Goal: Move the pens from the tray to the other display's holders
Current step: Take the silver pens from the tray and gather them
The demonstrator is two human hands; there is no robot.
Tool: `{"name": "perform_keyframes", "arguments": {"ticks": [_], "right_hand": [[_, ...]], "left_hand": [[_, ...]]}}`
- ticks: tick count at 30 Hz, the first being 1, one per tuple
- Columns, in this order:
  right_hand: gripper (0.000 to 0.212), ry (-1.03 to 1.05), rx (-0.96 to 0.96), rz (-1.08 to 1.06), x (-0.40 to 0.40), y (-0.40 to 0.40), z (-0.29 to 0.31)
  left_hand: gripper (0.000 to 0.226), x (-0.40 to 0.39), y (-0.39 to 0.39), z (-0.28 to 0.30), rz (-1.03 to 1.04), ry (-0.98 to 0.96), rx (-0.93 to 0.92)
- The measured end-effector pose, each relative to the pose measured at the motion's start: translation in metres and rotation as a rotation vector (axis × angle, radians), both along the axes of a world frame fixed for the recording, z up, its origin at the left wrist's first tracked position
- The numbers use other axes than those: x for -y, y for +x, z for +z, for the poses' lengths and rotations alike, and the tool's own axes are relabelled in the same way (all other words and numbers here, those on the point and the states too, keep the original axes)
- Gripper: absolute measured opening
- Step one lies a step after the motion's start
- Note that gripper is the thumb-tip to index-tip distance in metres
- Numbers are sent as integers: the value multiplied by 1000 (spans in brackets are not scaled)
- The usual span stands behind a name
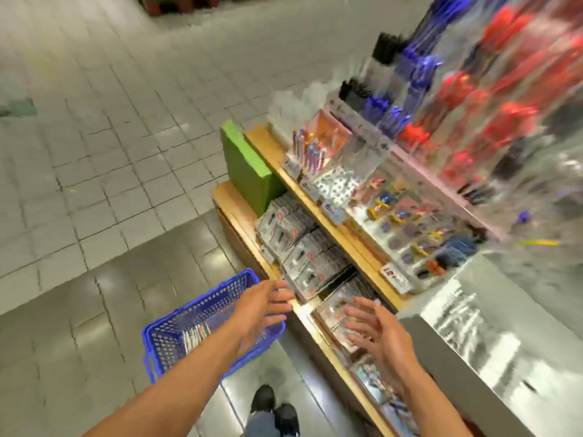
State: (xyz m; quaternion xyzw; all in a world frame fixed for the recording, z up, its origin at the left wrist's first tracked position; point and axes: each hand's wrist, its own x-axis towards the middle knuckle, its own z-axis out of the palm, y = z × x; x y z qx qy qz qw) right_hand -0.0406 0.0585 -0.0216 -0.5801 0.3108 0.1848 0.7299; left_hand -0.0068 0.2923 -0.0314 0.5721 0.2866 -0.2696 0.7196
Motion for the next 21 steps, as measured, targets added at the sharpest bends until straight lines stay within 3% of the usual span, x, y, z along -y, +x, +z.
{"name": "perform_keyframes", "arguments": {"ticks": [5, 11, 16, 21], "right_hand": [[35, -77, 70, -343, 86, -54, 39], [33, -182, 111, -540, 169, -107, 46], [22, -243, 87, -587, 225, -117, 39], [14, -356, -32, -457, 262, -103, 14]], "left_hand": [[29, 98, 10, 30, -301, -104, 17], [28, 208, 7, 53, -601, -127, 55], [25, 281, 5, 57, -663, -85, 30], [24, 321, 8, 43, -705, 42, 36]]}}
